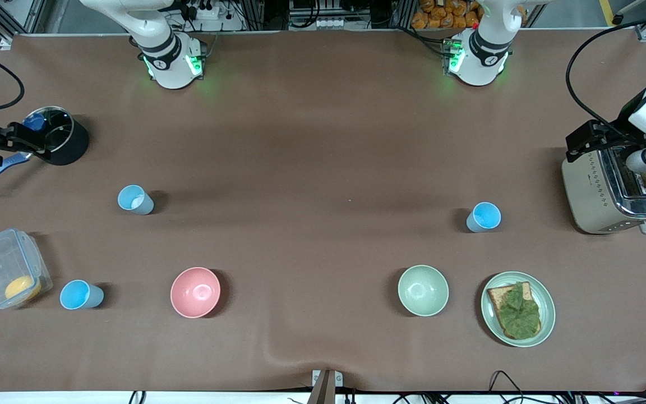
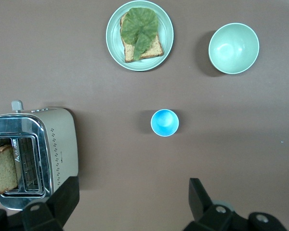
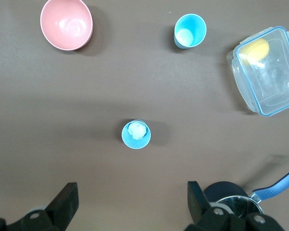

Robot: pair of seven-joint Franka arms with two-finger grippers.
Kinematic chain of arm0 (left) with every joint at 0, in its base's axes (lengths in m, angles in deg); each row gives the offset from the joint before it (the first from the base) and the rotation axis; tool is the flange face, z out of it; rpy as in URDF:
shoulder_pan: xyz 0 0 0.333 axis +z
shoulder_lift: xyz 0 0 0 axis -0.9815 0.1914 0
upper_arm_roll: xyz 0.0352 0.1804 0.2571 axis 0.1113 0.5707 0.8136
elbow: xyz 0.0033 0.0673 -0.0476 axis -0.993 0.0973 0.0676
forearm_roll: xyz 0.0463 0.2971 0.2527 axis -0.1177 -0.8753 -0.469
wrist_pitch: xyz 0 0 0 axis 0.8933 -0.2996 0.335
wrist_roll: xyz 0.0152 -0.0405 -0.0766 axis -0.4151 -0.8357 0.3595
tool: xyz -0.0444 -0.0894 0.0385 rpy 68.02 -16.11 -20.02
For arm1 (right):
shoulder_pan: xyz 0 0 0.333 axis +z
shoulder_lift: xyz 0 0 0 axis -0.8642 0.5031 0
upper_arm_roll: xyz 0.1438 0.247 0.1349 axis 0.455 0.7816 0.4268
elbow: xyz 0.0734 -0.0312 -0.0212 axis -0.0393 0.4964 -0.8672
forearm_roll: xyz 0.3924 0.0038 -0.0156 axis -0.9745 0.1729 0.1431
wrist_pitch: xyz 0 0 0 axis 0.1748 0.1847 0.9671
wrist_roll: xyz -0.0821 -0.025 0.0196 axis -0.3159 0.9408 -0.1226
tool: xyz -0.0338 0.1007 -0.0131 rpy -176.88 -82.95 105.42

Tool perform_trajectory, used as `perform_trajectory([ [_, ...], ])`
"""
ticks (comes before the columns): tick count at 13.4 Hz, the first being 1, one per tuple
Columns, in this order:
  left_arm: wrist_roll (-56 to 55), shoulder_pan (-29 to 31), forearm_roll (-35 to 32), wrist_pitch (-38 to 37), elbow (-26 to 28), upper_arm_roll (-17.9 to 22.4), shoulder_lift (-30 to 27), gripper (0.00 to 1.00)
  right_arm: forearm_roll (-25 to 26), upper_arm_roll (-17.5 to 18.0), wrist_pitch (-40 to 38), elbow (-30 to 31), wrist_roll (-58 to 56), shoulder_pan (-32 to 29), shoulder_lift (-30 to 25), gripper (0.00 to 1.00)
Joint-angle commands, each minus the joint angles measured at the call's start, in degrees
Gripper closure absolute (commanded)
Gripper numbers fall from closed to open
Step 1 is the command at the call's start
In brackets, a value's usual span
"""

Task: Stack blue cups with both arms
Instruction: 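Move the left gripper toward the blue cup beside the toaster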

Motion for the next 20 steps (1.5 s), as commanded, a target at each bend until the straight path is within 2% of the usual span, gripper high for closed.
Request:
perform_trajectory([
  [1, 1.46, 0.16, 1.51, -1.42, -1.12, 0.08, 0.08, 0.0, 1.35, 1.11, 1.34, 1.94, 0.89, -0.78, -1.67, 0.0],
  [5, 2.16, -0.01, 1.6, -1.42, -0.86, 0.08, 1.04, 0.0, 1.61, 1.11, 1.52, 1.94, 0.89, -0.69, -1.58, 0.0],
  [8, 2.08, 0.51, 1.68, -0.99, 3.69, 0.17, 1.14, 0.0, 1.61, 1.2, 1.52, 1.94, 0.89, -0.69, -1.58, 0.0],
  [9, 2.08, 0.95, 1.6, 1.19, 5.1, 0.17, 1.92, 0.0, 1.61, 1.2, 1.43, 1.94, 0.89, -0.61, -1.58, 0.0],
  [12, 2.08, 1.04, 1.25, 14.53, 16.94, 0.17, 1.14, 0.0, 1.61, 1.2, 1.52, 1.94, 0.89, -0.69, -1.58, 0.0],
  [15, 1.9, 1.57, 1.33, 24.48, 25.48, 0.08, 1.66, 0.0, 1.61, 1.2, 1.26, 1.85, 0.89, -0.6, -1.4, 0.0],
  [17, 1.9, 1.75, 1.6, 29.23, 28.66, 0.08, 4.37, 0.0, 1.44, 1.29, 0.82, 1.76, 0.89, -0.52, -0.53, 0.0],
  [20, 1.73, 1.83, 2.12, 36.0, 29.9, -0.01, 10.17, 0.0, 1.53, 1.29, 0.64, 1.76, 0.37, 1.58, 0.88, 0.0],
])
